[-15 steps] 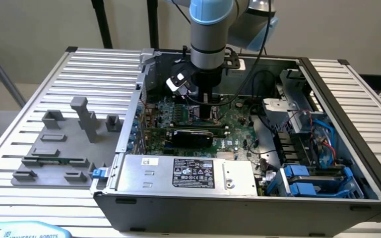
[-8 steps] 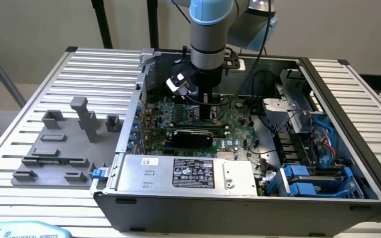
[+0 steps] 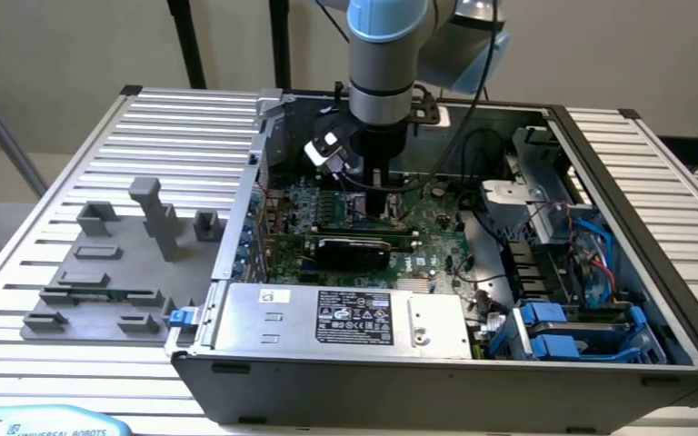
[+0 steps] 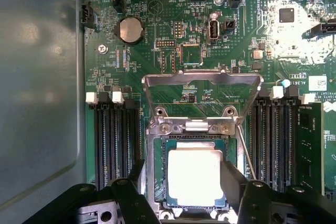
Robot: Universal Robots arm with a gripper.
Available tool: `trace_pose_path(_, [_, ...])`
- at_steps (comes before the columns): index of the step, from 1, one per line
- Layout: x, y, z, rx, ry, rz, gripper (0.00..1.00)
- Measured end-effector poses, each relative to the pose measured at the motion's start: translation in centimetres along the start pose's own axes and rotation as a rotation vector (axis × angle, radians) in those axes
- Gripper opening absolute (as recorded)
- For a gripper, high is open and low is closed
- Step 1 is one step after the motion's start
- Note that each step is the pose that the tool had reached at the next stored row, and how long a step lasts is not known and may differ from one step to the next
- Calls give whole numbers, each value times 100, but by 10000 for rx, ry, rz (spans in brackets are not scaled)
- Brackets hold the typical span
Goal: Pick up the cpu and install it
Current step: 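Place the cpu into insertion slot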
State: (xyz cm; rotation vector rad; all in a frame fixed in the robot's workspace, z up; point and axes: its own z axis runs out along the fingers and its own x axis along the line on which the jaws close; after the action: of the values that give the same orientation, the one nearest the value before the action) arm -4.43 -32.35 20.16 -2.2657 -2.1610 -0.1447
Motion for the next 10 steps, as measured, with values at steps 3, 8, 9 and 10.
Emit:
trace_pose_path(3, [2, 1, -24, 0, 0, 0, 69])
trace_pose_path(8, [5, 11, -73, 0, -1, 0, 69])
trace_pose_path(9, [6, 14, -79, 0, 0, 0, 69])
trace_pose_path(10, [7, 17, -85, 0, 0, 0, 69])
